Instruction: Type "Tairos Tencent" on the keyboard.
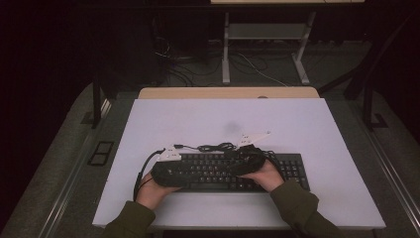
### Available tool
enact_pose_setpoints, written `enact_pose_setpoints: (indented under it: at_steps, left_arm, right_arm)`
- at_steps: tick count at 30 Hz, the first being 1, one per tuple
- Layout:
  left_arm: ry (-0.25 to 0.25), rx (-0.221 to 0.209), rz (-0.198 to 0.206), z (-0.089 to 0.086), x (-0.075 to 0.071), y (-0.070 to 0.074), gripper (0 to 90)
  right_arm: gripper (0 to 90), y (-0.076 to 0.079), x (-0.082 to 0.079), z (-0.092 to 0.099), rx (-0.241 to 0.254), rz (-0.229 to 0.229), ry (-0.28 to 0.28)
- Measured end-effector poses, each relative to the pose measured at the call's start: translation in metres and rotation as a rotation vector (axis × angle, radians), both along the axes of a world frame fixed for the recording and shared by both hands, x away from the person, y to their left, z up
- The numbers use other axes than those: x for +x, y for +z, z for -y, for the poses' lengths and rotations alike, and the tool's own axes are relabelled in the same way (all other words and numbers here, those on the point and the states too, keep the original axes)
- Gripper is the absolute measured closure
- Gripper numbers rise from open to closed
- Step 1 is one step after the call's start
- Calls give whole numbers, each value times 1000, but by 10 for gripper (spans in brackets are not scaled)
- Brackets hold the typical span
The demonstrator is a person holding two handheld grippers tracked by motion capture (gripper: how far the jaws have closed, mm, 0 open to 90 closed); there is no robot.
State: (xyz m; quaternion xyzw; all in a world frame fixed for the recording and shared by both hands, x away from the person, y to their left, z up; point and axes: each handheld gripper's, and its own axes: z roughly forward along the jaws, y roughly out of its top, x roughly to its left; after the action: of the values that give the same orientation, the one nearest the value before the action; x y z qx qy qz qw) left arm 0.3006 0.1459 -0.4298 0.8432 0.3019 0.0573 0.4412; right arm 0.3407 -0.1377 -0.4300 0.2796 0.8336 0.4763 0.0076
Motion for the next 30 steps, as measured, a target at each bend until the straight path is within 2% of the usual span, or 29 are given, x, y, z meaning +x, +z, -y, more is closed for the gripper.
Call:
enact_pose_setpoints:
  at_steps: [11, 16, 30]
  left_arm:
    - [-70, 23, -29, 6, -2, 0, 774]
    - [-84, 31, -37, 7, -3, 0, 878]
    - [-96, 62, -51, 7, -2, -4, 892]
  right_arm:
    - [328, -1, 1, 1, 1, 4, -13]
    - [327, -1, 1, 1, -1, 6, -13]
    - [326, 0, 1, 2, -1, 10, -15]
